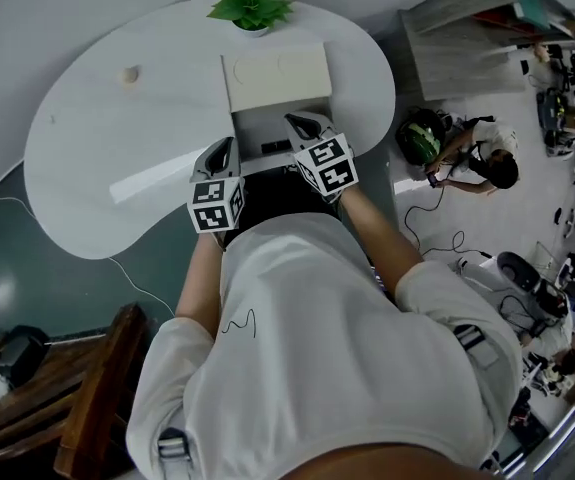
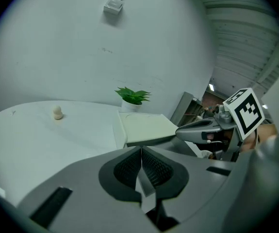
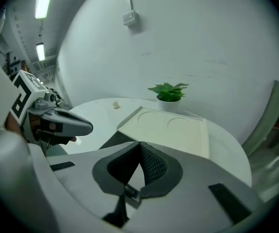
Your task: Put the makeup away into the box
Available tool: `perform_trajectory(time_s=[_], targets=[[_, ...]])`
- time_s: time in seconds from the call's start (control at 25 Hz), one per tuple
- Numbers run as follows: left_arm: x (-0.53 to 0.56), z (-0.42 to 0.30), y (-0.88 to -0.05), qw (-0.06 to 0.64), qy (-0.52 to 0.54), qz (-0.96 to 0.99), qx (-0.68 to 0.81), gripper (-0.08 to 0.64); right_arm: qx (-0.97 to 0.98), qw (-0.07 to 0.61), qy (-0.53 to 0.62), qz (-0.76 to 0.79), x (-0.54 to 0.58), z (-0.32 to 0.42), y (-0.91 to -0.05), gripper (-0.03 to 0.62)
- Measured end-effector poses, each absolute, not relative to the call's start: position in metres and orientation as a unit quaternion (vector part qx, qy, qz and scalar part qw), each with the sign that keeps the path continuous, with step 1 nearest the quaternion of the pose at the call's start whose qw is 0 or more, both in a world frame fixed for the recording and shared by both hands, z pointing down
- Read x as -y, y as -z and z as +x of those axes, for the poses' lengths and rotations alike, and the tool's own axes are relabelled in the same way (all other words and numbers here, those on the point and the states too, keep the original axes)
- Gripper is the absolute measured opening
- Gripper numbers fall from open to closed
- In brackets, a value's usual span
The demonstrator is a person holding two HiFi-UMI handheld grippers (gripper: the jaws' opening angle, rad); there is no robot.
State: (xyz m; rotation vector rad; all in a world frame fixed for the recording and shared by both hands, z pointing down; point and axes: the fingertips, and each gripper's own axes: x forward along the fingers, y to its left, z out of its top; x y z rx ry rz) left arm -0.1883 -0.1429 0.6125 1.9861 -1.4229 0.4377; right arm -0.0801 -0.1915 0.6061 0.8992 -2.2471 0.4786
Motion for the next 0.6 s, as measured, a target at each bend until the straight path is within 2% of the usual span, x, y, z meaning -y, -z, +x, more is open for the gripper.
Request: perform_trajectory(time_s=[0.24, 0.4, 0.6], targets=[[0.146, -0.181, -0.596, 0.297, -0.167, 0.782, 0.522, 0.02, 0.84, 0.272, -0.18, 0.435, 0.185, -0.058, -0.573, -0.003], [0.142, -0.172, -0.574, 0.281, -0.149, 0.779, 0.54, 0.02, 0.843, 0.257, -0.166, 0.441, 0.178, -0.045, -0.557, -0.003], [0.141, -0.167, -0.524, 0.245, -0.106, 0.771, 0.578, 0.02, 0.865, 0.204, -0.125, 0.442, 0.181, -0.032, -0.501, -0.003]])
